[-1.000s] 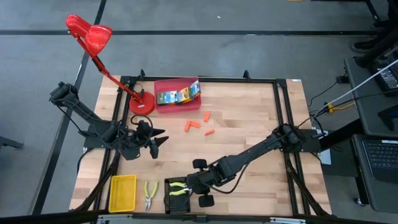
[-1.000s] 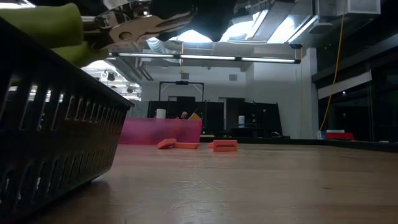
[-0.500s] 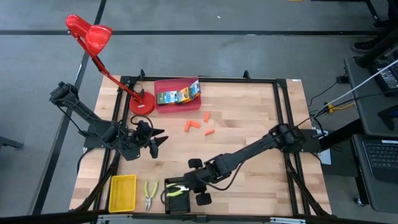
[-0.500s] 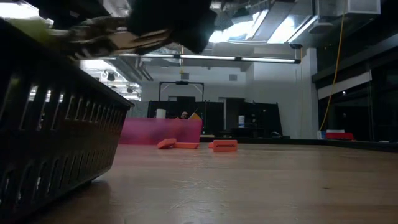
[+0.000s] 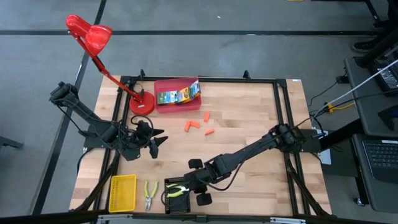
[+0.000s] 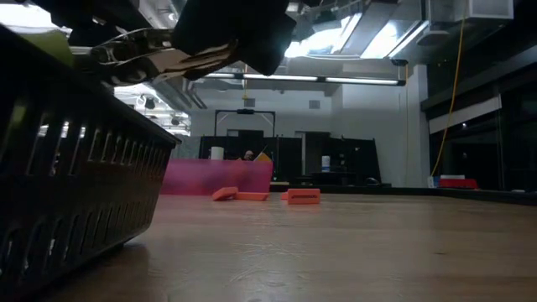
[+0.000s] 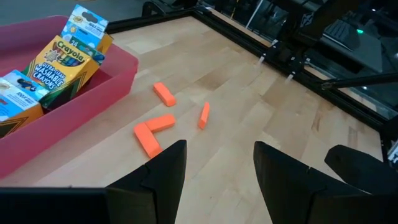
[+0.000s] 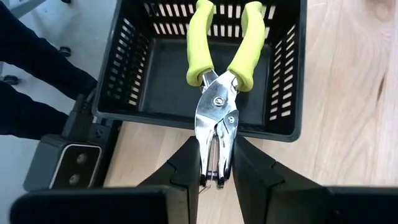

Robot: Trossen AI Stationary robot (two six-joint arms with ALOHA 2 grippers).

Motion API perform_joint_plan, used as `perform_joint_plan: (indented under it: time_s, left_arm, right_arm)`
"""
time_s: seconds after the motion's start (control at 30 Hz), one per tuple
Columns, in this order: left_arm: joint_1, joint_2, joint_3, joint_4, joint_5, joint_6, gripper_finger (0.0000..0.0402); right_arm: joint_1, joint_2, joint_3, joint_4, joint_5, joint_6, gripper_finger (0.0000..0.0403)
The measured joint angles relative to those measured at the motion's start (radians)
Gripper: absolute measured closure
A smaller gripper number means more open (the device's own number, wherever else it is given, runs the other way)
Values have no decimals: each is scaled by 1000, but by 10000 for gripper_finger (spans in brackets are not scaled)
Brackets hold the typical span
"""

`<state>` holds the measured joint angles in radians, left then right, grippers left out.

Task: Pick & Place School Supplies
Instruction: Put the green hole puncher into the black bin

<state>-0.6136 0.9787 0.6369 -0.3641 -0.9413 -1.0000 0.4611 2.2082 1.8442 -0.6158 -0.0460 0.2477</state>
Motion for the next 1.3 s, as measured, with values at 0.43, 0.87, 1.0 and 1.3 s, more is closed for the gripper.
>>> perform_joint_plan:
  time_s: [0.43,0.87,1.0,1.3]
  left_arm:
    - [0,0,0,0,7,-2,217]
    - [0,0,0,0,14,-2,217]
    - [-1,0,0,0,19,0,217]
    - [-1,0,0,-2,19,0,217]
  right_arm:
    - [-21,0,0,-7,-34,-29,321]
    - [-21,0,0,27,-67,-28,314]
    - [-21,0,0,32,-67,-27,293]
    - [-21,0,0,32,-51,-11,286]
